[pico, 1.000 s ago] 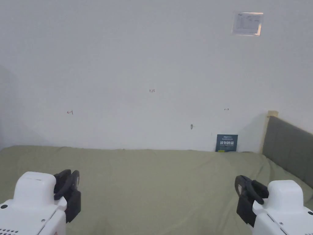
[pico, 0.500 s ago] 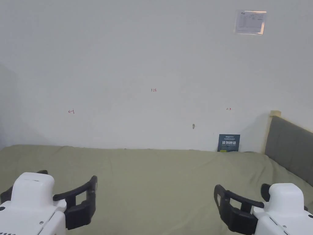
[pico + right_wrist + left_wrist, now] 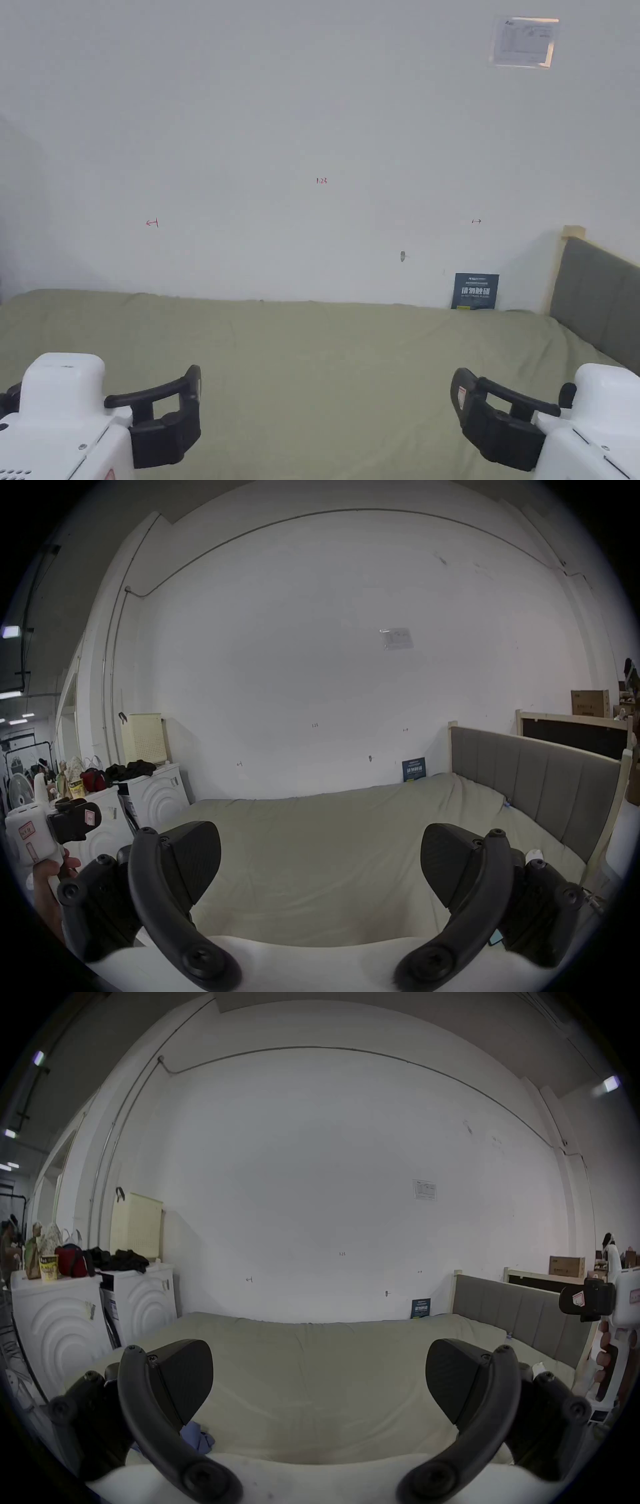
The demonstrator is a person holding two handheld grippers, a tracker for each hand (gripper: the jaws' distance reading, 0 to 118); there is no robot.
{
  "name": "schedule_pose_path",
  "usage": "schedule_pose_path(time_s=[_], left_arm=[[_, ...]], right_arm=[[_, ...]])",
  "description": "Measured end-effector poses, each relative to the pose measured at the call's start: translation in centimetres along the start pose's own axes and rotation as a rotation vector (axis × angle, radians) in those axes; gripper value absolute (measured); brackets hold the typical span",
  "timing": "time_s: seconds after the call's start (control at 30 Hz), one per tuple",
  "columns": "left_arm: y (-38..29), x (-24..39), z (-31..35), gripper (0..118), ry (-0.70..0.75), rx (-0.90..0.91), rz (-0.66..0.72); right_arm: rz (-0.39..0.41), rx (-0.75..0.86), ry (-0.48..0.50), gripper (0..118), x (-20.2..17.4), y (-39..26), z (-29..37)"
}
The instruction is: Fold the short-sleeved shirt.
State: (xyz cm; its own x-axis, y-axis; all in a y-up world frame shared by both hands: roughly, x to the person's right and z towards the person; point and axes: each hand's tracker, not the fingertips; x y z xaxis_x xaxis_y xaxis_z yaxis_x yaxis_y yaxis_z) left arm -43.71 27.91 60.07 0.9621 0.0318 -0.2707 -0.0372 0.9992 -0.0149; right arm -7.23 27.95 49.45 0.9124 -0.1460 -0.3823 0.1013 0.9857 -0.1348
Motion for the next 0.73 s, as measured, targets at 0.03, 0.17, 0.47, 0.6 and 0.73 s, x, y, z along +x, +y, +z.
schedule_pose_path(time_s=[0.03, 0.17, 0.47, 0.6, 0.73], left_arm=[[-0.2, 0.0, -0.1, 118, 0.005, 0.001, -0.004], [-0.4, 0.0, -0.2, 118, 0.005, -0.013, -0.004], [0.1, 0.2, -0.2, 118, 0.006, -0.006, 0.002], [0.2, 0.2, -0.1, 118, 0.007, 0.003, -0.002], [0.3, 0.4, 0.3, 118, 0.001, 0.009, 0.001]], right_arm=[[0.003, 0.002, -0.008, 115, 0.0, 0.1, 0.1], [0.017, 0.01, -0.023, 115, -0.3, 0.4, 0.4], [0.018, -0.007, -0.038, 115, -0.4, 0.3, -0.3], [-0.017, -0.047, -0.042, 115, 0.2, 0.6, -0.7], [0.01, -0.013, 0.002, 115, 0.8, 0.3, 0.0]])
